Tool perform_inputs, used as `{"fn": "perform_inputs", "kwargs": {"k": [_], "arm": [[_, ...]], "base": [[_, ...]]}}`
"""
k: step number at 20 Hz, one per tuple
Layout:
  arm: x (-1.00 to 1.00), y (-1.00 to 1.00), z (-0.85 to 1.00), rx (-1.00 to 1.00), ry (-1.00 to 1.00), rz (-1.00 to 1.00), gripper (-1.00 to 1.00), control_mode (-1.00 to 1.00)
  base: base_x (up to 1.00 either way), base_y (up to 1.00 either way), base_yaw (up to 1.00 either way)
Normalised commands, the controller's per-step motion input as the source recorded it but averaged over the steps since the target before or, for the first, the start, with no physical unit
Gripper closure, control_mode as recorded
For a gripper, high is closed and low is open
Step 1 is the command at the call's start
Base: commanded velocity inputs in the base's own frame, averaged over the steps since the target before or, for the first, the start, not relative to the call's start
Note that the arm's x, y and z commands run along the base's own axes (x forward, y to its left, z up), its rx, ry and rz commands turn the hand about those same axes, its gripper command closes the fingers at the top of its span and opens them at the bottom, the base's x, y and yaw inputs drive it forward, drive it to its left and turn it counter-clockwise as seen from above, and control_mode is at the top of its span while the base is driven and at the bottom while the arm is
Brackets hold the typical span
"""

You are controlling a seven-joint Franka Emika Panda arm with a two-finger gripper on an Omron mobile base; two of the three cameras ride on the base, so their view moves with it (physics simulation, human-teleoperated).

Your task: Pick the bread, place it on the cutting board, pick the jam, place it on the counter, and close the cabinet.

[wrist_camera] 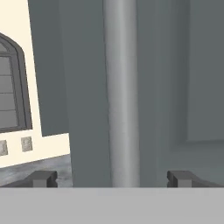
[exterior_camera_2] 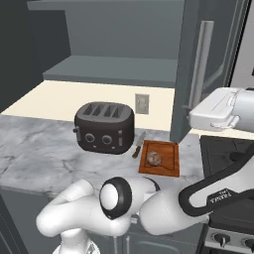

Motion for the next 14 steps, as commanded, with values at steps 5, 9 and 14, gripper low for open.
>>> {"fn": "perform_inputs", "kwargs": {"k": [5, 9, 14], "arm": [[0.03, 0.44, 0.00, 0.00, 0.00, 0.00, -1.00, -1.00], [0.01, 0.38, 0.00, 0.00, -0.02, -0.01, -1.00, -1.00], [0.00, 0.37, 0.00, 0.00, -0.03, -0.06, -1.00, -1.00]], "base": [[0.00, 0.00, 0.00], [0.00, 0.00, 0.00], [0.00, 0.00, 0.00]]}}
